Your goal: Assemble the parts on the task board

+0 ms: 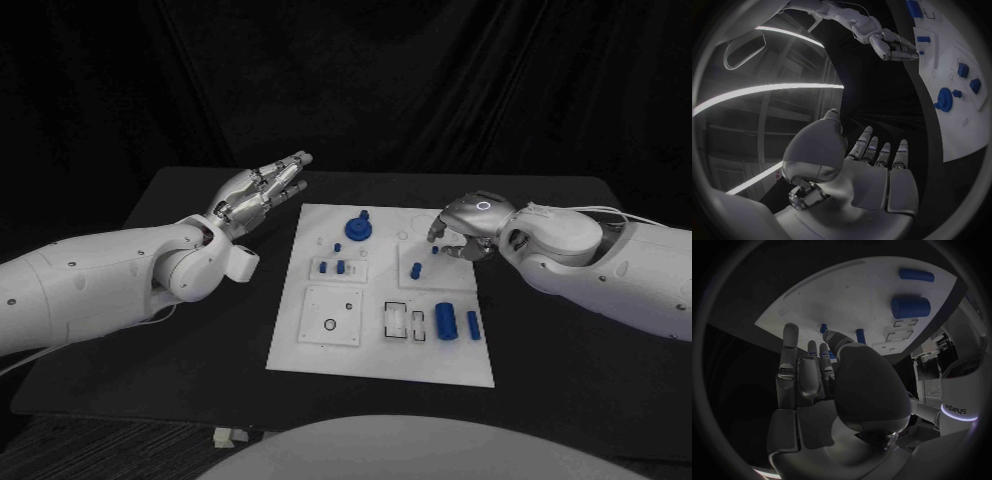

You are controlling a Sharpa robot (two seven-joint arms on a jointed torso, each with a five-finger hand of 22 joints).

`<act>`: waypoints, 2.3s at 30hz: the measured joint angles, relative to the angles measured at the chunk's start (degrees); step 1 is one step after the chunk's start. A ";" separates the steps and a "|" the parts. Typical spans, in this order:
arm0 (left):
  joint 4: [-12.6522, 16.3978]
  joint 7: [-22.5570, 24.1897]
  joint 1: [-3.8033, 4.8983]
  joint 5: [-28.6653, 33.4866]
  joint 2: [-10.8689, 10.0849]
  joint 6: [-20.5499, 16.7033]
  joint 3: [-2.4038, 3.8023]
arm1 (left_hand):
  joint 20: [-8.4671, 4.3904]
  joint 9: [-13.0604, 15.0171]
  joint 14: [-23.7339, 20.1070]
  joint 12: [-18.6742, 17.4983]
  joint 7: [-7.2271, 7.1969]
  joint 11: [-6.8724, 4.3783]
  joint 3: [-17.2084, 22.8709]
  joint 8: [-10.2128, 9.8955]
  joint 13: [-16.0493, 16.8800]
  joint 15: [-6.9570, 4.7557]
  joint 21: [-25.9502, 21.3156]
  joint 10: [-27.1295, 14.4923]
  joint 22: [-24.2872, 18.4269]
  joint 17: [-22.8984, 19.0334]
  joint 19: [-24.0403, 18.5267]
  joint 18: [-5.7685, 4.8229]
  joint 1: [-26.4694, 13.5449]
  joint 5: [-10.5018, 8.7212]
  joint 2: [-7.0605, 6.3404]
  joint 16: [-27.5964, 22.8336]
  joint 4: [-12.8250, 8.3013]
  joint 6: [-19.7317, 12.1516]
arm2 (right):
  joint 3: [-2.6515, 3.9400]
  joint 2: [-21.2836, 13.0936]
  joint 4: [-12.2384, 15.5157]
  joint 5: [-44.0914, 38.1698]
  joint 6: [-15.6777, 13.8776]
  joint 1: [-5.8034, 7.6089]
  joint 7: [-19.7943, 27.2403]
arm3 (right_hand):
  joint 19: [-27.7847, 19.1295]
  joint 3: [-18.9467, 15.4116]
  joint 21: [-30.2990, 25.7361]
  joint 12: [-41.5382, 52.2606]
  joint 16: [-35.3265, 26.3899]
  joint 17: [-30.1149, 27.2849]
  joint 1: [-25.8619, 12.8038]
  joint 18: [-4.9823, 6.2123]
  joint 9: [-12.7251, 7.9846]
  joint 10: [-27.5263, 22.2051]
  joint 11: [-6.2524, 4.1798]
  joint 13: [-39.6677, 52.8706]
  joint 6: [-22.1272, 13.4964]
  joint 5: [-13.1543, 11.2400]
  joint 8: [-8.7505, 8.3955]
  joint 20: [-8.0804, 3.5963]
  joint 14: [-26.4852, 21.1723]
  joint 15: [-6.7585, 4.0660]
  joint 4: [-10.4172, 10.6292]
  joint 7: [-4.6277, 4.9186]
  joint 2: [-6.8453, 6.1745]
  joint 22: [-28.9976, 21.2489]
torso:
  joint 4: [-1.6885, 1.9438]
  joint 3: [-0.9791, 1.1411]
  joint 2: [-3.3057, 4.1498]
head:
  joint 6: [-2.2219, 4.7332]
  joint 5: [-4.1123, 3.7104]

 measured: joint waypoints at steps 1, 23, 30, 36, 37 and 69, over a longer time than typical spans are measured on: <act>0.00 0.01 -0.01 0.01 0.01 0.06 0.00 | 0.52 0.04 -0.03 0.26 0.31 0.00 -0.10 0.00 0.04 0.47 0.00 0.00 0.11 0.00 0.08 0.00 0.23 0.41 0.23 0.00 0.10 0.31 | 0.00 0.17 -0.24 0.00 0.05 -0.12 0.01 | -0.07 0.00 0.00 0.00 0.00 0.00 -0.03 0.00 0.05 0.00 0.00 0.00 0.00 -0.14 0.00 0.07 0.00 0.00 0.00 0.00 0.02 0.04 | 0.01 -0.01 0.00 | 0.00 0.00; 0.52 0.05 -0.28 0.09 0.14 1.53 0.00 | 3.22 0.23 1.53 3.74 -1.28 2.70 -1.58 0.24 0.38 3.15 1.48 2.44 5.65 0.54 2.68 -0.01 3.68 3.51 1.69 1.11 0.16 2.22 | 0.00 2.54 -3.99 0.54 -0.14 -1.82 0.56 | -0.28 2.17 0.74 1.56 1.13 0.58 -0.56 0.00 3.05 2.05 -0.41 0.12 3.49 4.27 2.68 -0.14 -0.15 -0.15 -2.52 1.02 0.57 1.72 | 0.08 -0.15 0.06 | 0.00 0.14; 0.41 0.06 -0.32 0.10 0.19 1.81 0.00 | 3.21 0.23 1.73 3.96 -1.48 2.98 -1.58 0.24 0.38 3.34 1.50 2.57 6.29 0.61 3.08 -0.02 3.98 3.80 1.99 1.36 0.16 2.02 | 0.02 3.16 -4.66 0.98 -0.65 -2.20 0.67 | -0.30 2.18 0.74 2.16 1.12 0.65 -0.86 0.00 4.01 2.67 -0.61 0.27 3.52 4.27 3.33 -0.15 -0.15 -0.15 -3.15 1.04 0.88 1.72 | 0.08 -0.16 0.05 | 0.00 0.30; 0.24 0.06 -0.38 0.11 0.28 1.95 0.00 | 3.42 0.22 1.94 3.96 -1.48 3.18 -1.58 0.23 0.37 3.55 1.71 2.37 6.54 0.61 3.28 -0.01 4.54 4.08 2.09 1.35 0.16 2.02 | 0.02 3.59 -5.31 1.21 -1.11 -2.27 0.76 | -0.48 1.96 0.74 3.07 1.12 0.36 -0.99 0.00 5.34 3.64 -0.71 0.59 3.89 2.29 4.46 -0.34 -0.15 -0.15 -3.88 1.41 1.64 1.71 | 0.08 -0.16 0.05 | 0.00 0.40; 0.20 0.06 -0.39 0.11 0.31 1.97 0.00 | 3.27 0.22 1.94 3.96 -1.48 3.18 -1.58 0.23 0.37 3.55 1.71 2.37 6.61 0.61 3.43 -0.01 4.78 4.31 2.33 1.35 0.16 2.02 | 0.02 3.62 -5.38 1.23 -1.16 -2.28 0.78 | -0.49 1.96 0.74 3.25 1.12 0.24 -0.98 0.00 5.58 4.00 -0.79 0.67 4.02 1.99 4.69 -0.34 -0.34 -0.34 -3.89 1.55 1.65 1.71 | 0.08 -0.16 0.05 | 0.00 0.41; -1.53 0.09 -1.21 0.14 0.93 2.50 0.00 | 3.32 0.43 3.38 4.20 1.34 3.71 -1.33 0.52 0.48 5.39 2.94 2.91 7.94 0.94 6.05 -1.85 10.84 7.85 2.97 2.92 -0.09 4.84 | -0.04 1.99 -3.74 2.65 -5.20 -2.25 1.46 | -0.90 2.49 0.74 3.64 -2.02 -4.28 0.54 -0.01 8.69 10.47 -0.57 -0.09 7.91 0.68 7.06 -0.73 -1.00 -0.12 -6.51 2.74 3.00 1.69 | 0.08 -0.19 0.01 | 0.00 0.89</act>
